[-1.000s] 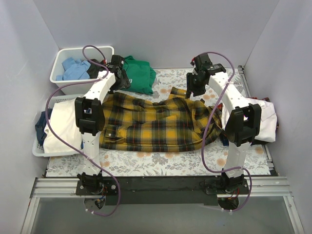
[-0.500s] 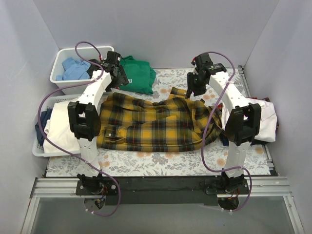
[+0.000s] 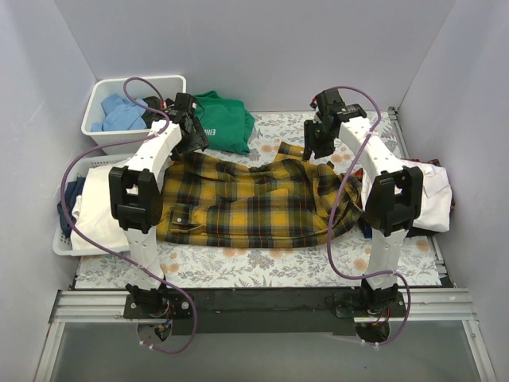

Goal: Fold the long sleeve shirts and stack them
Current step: Fold the shirt

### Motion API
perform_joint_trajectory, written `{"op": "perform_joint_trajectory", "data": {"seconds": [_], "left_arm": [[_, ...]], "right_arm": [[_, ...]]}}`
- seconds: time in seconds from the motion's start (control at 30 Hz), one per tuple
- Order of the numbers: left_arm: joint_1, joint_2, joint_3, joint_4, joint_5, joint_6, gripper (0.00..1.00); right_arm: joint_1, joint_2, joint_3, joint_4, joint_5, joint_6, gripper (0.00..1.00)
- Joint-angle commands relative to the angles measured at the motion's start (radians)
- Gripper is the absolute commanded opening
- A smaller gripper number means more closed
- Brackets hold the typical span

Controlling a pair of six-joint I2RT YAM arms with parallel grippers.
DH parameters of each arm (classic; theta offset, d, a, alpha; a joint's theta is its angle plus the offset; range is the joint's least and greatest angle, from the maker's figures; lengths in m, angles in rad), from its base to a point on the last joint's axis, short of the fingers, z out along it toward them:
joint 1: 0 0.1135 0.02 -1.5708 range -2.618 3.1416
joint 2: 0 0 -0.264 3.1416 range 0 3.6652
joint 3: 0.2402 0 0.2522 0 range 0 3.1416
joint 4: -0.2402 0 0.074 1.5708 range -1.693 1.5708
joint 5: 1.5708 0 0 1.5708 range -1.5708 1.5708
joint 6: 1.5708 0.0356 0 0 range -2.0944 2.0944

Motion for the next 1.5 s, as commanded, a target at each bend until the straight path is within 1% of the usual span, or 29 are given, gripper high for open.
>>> {"op": "perform_joint_trajectory", "data": {"seconds": [0.0,0.17,0.27,0.37,0.4,0.47,0.5,0.57,0.6,0.63,0.7,0.73,0.77,0.87,0.93,0.97,1.0,1.03,1.07,1.1,1.17,1.2,1.23,1.3,1.33,1.4,1.43,1.47], "left_arm": [[0.003,-0.022,0.005,0.004,-0.011,-0.025,0.77],[0.005,0.017,0.029,0.039,-0.055,-0.067,0.77],[0.005,0.059,0.058,0.065,-0.049,-0.085,0.78],[0.003,0.102,0.098,0.044,-0.034,-0.090,0.75],[0.003,0.119,0.095,0.039,-0.031,-0.091,0.74],[0.005,0.122,0.062,0.042,-0.023,-0.088,0.69],[0.003,0.114,0.045,0.050,-0.021,-0.084,0.66],[0.003,0.102,-0.012,0.060,-0.020,-0.079,0.56],[0.003,0.088,-0.029,0.071,-0.021,-0.073,0.53],[0.003,0.079,-0.047,0.077,-0.021,-0.071,0.43],[0.003,0.071,-0.080,0.077,-0.020,-0.073,0.30],[0.003,0.061,-0.087,0.080,-0.015,-0.073,0.23],[0.003,0.054,-0.096,0.080,-0.015,-0.075,0.12],[0.003,0.022,-0.133,0.089,-0.008,-0.075,0.00],[0.005,0.007,-0.158,0.093,-0.005,-0.073,0.00],[0.005,-0.008,-0.166,0.094,0.005,-0.071,0.00],[0.005,-0.018,-0.172,0.096,0.005,-0.070,0.00],[0.003,-0.027,-0.184,0.099,0.003,-0.070,0.00],[0.003,-0.039,-0.189,0.099,0.008,-0.068,0.00],[0.003,-0.050,-0.193,0.100,0.008,-0.067,0.00],[0.003,-0.062,-0.198,0.102,0.011,-0.064,0.00],[0.003,-0.076,-0.198,0.105,0.014,-0.064,0.00],[0.003,-0.082,-0.196,0.105,0.017,-0.061,0.00],[0.005,-0.099,-0.184,0.102,0.015,-0.058,0.00],[0.003,-0.108,-0.181,0.100,0.015,-0.056,0.00],[0.003,-0.125,-0.166,0.100,0.011,-0.055,0.00],[0.003,-0.131,-0.160,0.097,0.003,-0.053,0.00],[0.003,-0.136,-0.147,0.096,0.000,-0.053,0.00]], "right_arm": [[-0.005,0.014,0.054,-0.005,-0.013,-0.011,0.48],[-0.013,0.057,0.103,-0.003,0.000,-0.003,0.48],[-0.035,0.107,0.151,-0.005,0.001,0.000,0.48],[-0.062,0.161,0.178,-0.006,-0.016,-0.017,0.52],[-0.071,0.172,0.183,-0.008,-0.016,-0.023,0.57],[-0.076,0.196,0.174,-0.008,-0.022,-0.046,0.61],[-0.082,0.205,0.156,-0.008,-0.025,-0.054,0.67],[-0.082,0.210,0.126,-0.008,-0.042,-0.070,0.73],[-0.084,0.216,0.100,-0.008,-0.052,-0.087,0.78],[-0.085,0.219,0.090,-0.006,-0.074,-0.090,0.81],[-0.094,0.238,0.074,-0.006,-0.108,-0.101,0.84],[-0.097,0.244,0.066,-0.003,-0.156,-0.104,0.84],[-0.099,0.251,0.062,0.000,-0.181,-0.110,0.85],[-0.094,0.294,0.059,0.001,-0.244,-0.121,0.86],[-0.088,0.320,0.051,0.003,-0.266,-0.129,0.86],[-0.078,0.325,0.043,0.004,-0.270,-0.133,0.85],[-0.073,0.336,0.043,0.004,-0.273,-0.133,0.81],[-0.068,0.339,0.043,0.003,-0.264,-0.124,0.73],[-0.058,0.340,0.048,0.003,-0.251,-0.124,0.57],[-0.053,0.334,0.050,0.003,-0.235,-0.124,0.46],[-0.051,0.316,0.060,0.004,-0.168,-0.107,0.18],[-0.051,0.296,0.066,0.006,-0.143,-0.101,0.13],[-0.051,0.282,0.079,0.007,-0.085,-0.097,0.08],[-0.053,0.241,0.102,0.012,-0.036,-0.081,0.02],[-0.053,0.223,0.103,0.020,0.013,-0.074,0.01],[-0.058,0.164,0.100,0.030,0.035,-0.060,0.01],[-0.059,0.143,0.094,0.050,0.080,-0.054,0.01],[-0.068,0.124,0.089,0.058,0.092,-0.049,0.01]]}}
